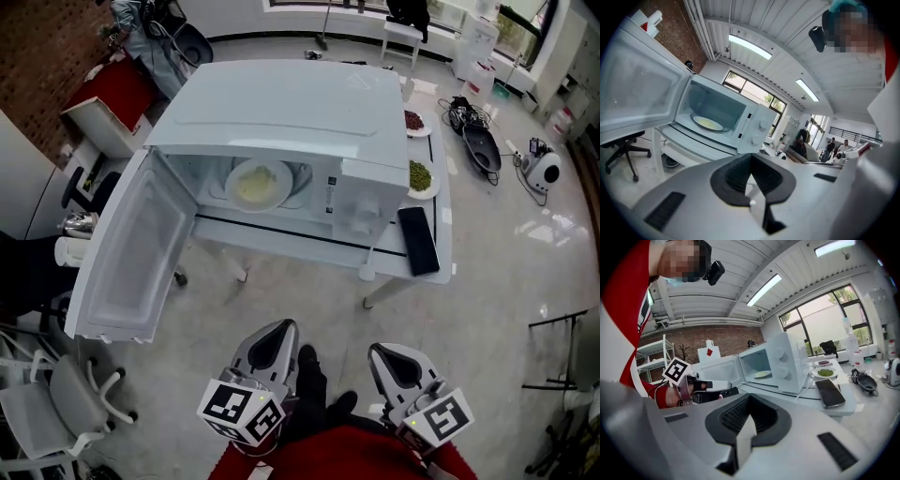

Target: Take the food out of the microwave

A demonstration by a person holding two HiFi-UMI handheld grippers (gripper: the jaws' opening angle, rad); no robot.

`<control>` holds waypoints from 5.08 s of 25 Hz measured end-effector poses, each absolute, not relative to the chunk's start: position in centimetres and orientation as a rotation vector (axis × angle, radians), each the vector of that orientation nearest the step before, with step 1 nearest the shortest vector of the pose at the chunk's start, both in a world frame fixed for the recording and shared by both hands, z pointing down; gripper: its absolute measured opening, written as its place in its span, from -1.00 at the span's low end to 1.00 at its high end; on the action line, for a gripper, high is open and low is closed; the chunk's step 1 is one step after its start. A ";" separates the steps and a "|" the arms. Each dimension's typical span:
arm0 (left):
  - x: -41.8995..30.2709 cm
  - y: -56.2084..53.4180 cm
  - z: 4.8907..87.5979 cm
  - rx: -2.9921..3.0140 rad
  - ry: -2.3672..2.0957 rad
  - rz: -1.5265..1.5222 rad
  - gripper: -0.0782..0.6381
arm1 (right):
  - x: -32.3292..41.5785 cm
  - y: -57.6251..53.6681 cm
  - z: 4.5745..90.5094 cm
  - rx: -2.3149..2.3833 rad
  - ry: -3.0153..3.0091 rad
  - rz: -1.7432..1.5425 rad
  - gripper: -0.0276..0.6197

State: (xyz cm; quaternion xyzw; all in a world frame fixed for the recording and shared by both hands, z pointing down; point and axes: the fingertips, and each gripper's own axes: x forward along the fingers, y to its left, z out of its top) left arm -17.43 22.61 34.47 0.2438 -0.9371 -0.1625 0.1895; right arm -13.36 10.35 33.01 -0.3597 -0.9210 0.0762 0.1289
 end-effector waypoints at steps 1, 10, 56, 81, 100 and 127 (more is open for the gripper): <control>-17.9 23.1 34.6 0.674 -2.638 -0.461 -0.76 | -14.0 10.9 33.1 -1.060 -2.670 0.218 -0.88; -20.7 27.0 35.7 0.569 -2.638 -0.491 -0.76 | -17.4 15.0 33.7 -1.154 -2.602 0.181 -0.88; -40.2 32.0 40.9 0.417 -2.028 -1.749 -0.46 | -32.9 26.4 34.0 -1.175 -2.599 0.089 -0.88; -37.4 31.5 40.2 0.336 -1.850 -1.956 -0.72 | -31.3 24.0 33.4 -1.118 -2.621 0.128 -0.88; -23.8 28.9 39.6 0.477 -1.746 -1.781 -0.73 | -22.2 18.8 33.7 -0.890 -2.639 0.248 -0.88; -8.1 4.3 39.7 1.072 -1.214 -1.071 -0.73 | -0.1 -1.2 36.6 0.243 -2.728 0.525 -0.88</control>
